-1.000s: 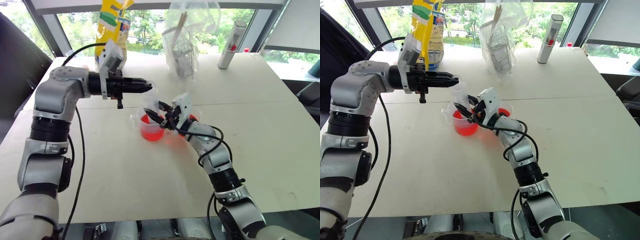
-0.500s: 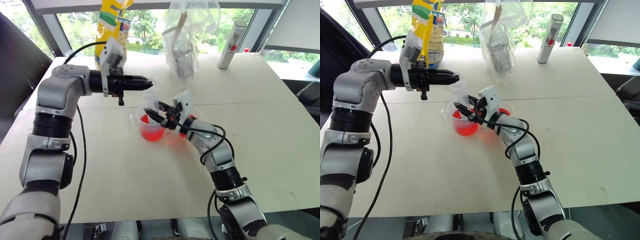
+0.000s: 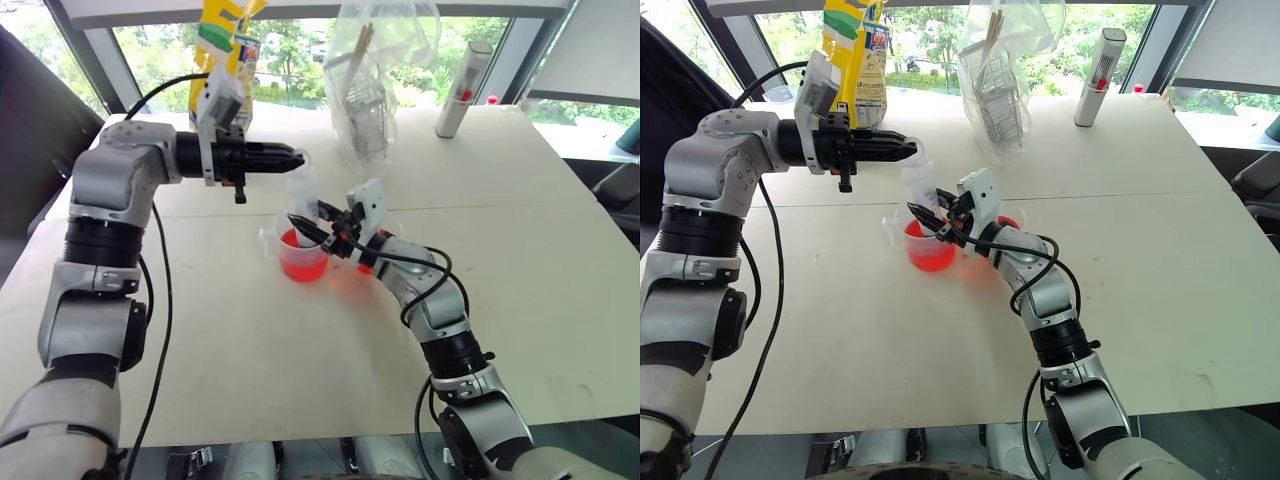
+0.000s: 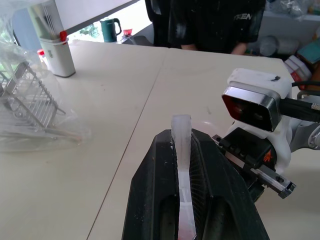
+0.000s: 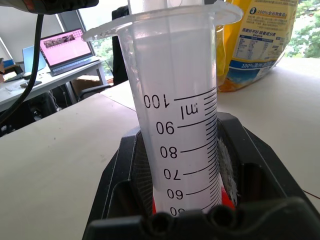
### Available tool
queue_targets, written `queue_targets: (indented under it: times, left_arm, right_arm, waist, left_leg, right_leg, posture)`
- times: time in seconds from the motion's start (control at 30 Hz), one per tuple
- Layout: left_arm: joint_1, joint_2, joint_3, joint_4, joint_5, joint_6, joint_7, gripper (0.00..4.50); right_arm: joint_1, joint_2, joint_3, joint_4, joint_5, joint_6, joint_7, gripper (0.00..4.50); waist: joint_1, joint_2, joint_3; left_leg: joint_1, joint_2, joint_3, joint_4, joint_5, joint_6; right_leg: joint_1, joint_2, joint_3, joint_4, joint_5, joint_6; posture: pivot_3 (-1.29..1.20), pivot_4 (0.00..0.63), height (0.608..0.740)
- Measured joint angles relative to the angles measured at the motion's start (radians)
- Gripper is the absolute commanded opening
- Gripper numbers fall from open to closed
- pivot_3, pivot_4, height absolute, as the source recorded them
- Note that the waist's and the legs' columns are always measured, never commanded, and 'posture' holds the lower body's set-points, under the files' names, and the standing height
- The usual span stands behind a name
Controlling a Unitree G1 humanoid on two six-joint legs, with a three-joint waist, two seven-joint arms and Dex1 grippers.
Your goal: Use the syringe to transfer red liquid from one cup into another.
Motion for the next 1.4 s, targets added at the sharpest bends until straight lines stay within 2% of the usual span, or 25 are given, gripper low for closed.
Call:
queue_targets:
  times: [1.0,1.1,1.3,1.33,1.4]
  left_arm:
    - [-0.011,-0.001,-0.001,0.033,0.0,-0.049,0.0,0.03]
    - [-0.011,0.003,0.004,0.029,0.009,-0.06,0.013,1.27]
    - [-0.011,0.008,0.021,0.02,0.019,-0.064,0.048,4.33]
    - [-0.011,0.007,0.022,0.018,0.019,-0.064,0.049,4.46]
    - [-0.011,0.007,0.023,0.015,0.019,-0.064,0.05,4.46]
  right_arm:
    - [-0.004,-0.017,0.006,0.002,-0.005,0.015,0.0,1.4]
    - [-0.007,-0.026,0.014,-0.005,-0.009,0.015,0.008,1.4]
    - [-0.01,-0.029,0.023,-0.013,-0.01,0.016,0.02,1.4]
    - [-0.012,-0.029,0.027,-0.013,-0.011,0.016,0.02,1.4]
    - [-0.013,-0.028,0.031,-0.013,-0.011,0.017,0.02,1.4]
  waist:
    - [0.0,0.0,0.0]
    - [-0.001,0.0,0.0]
    - [0.0,0.0,0.0]
    - [0.0,0.0,0.0]
    - [0.0,0.0,0.0]
  left_leg:
    - [0.0,0.0,0.0,0.0,0.0,0.0]
    - [0.0,0.0,0.0,0.0,0.0,0.0]
    - [0.0,0.0,0.0,0.0,0.0,0.0]
    - [0.0,0.0,0.0,0.0,0.0,0.0]
    - [0.0,0.0,0.0,0.0,0.0,0.0]
  right_leg:
    - [0.0,0.0,0.0,0.0,0.0,0.0]
    - [0.0,0.0,0.0,0.0,0.0,0.0]
    - [0.0,0.0,0.0,0.0,0.0,0.0]
    - [0.0,0.0,0.0,0.0,0.0,0.0]
    - [0.0,0.0,0.0,0.0,0.0,0.0]
  posture:
    - [0.0,0.15,0.739]
    - [0.0,0.15,0.739]
    - [0.0,0.15,0.739]
    - [0.0,0.15,0.739]
    - [0.0,0.15,0.739]
